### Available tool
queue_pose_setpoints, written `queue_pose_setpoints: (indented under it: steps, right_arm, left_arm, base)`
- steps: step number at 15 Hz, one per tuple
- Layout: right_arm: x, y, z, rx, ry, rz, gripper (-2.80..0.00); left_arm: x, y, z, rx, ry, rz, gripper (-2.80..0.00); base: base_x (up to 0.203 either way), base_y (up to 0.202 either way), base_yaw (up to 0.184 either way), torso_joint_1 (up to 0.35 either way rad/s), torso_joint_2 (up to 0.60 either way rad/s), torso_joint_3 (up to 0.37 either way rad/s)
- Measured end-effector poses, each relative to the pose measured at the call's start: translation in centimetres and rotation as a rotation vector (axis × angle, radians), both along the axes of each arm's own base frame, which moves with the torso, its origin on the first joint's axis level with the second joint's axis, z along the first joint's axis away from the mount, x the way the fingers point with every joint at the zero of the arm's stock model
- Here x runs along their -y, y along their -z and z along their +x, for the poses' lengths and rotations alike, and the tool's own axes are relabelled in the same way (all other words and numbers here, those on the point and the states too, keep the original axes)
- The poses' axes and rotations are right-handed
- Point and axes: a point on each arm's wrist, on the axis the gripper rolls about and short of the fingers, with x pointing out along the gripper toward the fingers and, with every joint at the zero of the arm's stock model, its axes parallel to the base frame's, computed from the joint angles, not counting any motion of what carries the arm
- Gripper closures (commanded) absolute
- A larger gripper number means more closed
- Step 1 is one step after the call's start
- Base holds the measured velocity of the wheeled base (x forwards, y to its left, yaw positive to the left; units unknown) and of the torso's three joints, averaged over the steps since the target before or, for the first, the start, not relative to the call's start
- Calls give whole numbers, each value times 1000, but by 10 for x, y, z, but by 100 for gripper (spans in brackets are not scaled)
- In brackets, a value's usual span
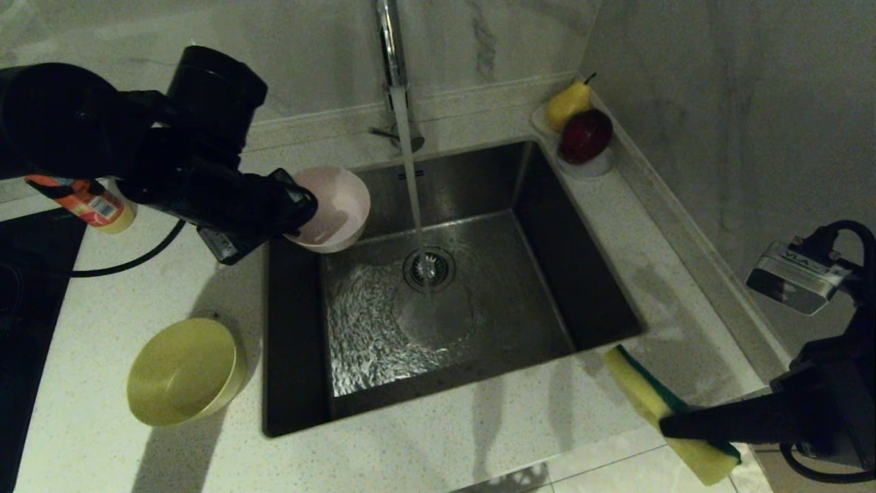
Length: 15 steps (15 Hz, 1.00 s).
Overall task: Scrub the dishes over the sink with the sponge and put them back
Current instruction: Wash the bowl
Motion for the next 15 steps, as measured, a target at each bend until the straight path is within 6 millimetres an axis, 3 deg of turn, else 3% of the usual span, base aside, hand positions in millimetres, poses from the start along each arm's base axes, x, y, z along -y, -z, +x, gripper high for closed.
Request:
queue_pose_setpoints:
  steps: [6,15]
  right_arm:
    - [1,3,-2,-5,0,-4,0]
    - [2,1,-5,15,-5,-2,0]
  left_arm:
    - [55,12,17,1,132,12,0]
    - [71,32,36,3,151,11,0]
  base:
    - [0,0,0,0,0,0]
    - [0,0,0,0,0,0]
